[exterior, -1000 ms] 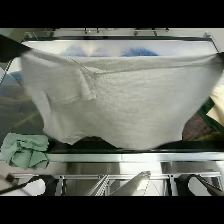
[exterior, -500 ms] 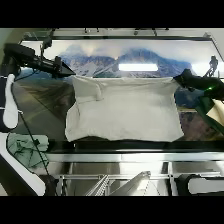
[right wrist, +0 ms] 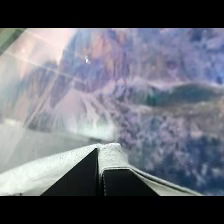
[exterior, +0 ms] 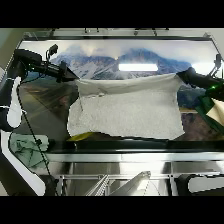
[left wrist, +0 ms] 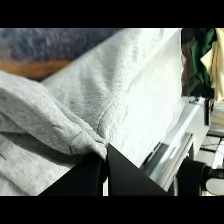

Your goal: Fold the shirts.

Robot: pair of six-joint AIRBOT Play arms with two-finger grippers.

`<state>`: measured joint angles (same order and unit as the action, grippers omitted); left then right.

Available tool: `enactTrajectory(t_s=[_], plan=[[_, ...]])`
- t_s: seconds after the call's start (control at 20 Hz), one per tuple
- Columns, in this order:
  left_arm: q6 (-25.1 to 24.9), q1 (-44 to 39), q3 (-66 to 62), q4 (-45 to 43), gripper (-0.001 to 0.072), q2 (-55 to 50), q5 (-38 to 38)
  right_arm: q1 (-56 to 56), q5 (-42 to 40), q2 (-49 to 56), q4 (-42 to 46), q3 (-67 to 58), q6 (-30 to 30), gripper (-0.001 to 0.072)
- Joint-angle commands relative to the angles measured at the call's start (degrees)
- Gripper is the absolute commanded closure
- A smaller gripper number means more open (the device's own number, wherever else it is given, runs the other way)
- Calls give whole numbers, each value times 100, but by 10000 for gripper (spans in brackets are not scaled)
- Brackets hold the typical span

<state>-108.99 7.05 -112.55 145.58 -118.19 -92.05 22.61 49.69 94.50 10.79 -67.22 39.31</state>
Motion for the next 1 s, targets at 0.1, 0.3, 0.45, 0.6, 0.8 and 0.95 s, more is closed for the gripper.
enactTrajectory(t_s=[0.1,0.3,0.45,0.6,0.8,0.95], plan=[[365,-142,1211,-1163,690,658,-105,361,970,7,1252,267,444,701],[363,-96,2092,-1408,690,811,369,372,949,9,1281,763,269,700],[356,-96,2524,-1412,690,791,817,372,951,9,1283,970,223,700],[350,-96,2634,-1408,690,791,1075,374,955,9,1285,1025,208,699],[343,-44,2621,-1408,155,815,452,557,1355,-61,1674,1005,682,325],[389,195,2632,-1410,-8,896,-538,1110,1912,-437,2601,1008,1401,325]])
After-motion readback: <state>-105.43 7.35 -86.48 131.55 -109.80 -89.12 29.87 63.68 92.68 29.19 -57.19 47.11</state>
